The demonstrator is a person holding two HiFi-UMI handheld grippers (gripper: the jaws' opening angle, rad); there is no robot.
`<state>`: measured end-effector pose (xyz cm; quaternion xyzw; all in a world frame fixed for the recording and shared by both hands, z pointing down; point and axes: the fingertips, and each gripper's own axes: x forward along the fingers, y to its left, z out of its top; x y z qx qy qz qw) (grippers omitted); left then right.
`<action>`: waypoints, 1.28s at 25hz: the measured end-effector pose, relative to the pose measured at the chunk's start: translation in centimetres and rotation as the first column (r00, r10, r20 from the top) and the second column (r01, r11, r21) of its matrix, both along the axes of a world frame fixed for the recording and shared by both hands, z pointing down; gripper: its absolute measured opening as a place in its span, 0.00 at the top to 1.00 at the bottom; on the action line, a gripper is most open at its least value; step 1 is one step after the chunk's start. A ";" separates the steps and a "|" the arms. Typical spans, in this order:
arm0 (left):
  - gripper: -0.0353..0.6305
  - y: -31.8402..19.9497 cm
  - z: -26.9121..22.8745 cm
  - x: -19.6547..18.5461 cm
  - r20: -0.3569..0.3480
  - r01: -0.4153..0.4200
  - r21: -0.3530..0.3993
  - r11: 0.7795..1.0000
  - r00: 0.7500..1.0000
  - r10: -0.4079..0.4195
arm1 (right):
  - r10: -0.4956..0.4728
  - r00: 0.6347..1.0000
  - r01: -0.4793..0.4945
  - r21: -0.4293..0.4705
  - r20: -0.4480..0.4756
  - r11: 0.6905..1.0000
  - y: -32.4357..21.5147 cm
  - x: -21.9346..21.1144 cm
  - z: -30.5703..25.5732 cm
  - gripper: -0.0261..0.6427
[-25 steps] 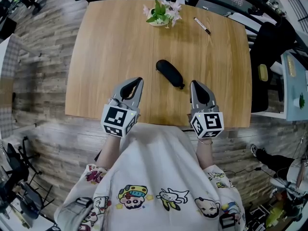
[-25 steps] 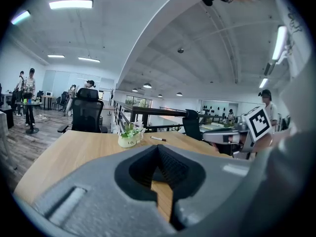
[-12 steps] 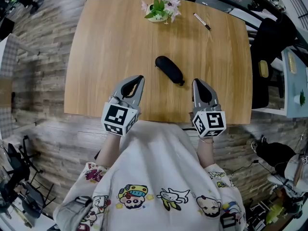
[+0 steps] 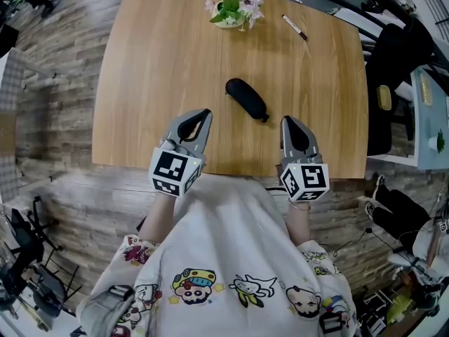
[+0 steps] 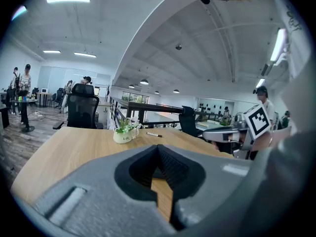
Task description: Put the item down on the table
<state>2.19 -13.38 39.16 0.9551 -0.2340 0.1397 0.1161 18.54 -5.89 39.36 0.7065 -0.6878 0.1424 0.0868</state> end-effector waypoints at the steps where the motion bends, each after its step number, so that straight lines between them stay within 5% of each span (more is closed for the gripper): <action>1: 0.95 0.0 0.0 0.0 0.002 -0.002 0.000 1.000 1.000 0.002 | 0.002 1.000 -0.002 0.000 0.000 1.000 0.0 0.1 0.0 0.95; 32: 0.95 0.8 0.3 2.5 0.039 0.025 0.016 1.000 0.999 -0.026 | -0.066 0.996 0.066 -0.004 0.055 0.998 -0.2 2.3 1.5 0.95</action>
